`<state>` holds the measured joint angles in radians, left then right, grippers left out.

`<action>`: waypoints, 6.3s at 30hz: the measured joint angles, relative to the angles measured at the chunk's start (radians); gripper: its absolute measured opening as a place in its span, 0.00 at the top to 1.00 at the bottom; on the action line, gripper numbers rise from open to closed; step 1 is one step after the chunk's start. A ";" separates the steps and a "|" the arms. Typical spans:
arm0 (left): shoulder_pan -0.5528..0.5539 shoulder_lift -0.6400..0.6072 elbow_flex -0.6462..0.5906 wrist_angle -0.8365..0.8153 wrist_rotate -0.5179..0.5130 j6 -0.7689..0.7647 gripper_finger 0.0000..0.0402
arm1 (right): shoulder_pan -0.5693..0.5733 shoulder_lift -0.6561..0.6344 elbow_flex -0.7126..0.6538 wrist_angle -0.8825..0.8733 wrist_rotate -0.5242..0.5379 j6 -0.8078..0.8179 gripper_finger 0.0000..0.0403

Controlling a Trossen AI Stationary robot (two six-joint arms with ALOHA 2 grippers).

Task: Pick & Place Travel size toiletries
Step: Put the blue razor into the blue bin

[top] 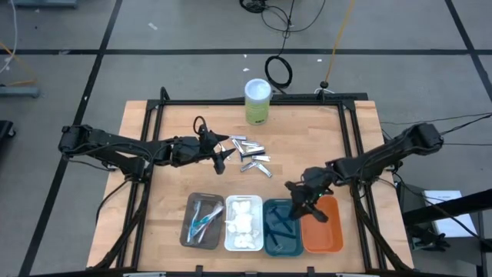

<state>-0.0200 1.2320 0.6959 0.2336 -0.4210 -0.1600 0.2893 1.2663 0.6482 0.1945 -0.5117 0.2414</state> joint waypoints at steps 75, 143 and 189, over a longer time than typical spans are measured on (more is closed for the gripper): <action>0.223 0.749 0.571 -0.780 0.346 0.129 0.80 | -0.236 0.002 -0.002 0.152 0.062 -0.175 0.43; -0.068 0.381 0.568 -0.693 0.106 0.204 0.96 | -0.290 0.077 -0.001 0.285 0.489 -0.292 0.64; -0.253 0.159 0.683 -0.702 -0.004 0.160 0.41 | -0.041 -0.087 -0.008 -0.154 -0.011 -0.097 0.94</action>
<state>-0.2731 1.3910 1.3791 -0.4686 -0.4251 -0.0003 0.2486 1.1795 0.6400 0.0405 -0.5230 0.1443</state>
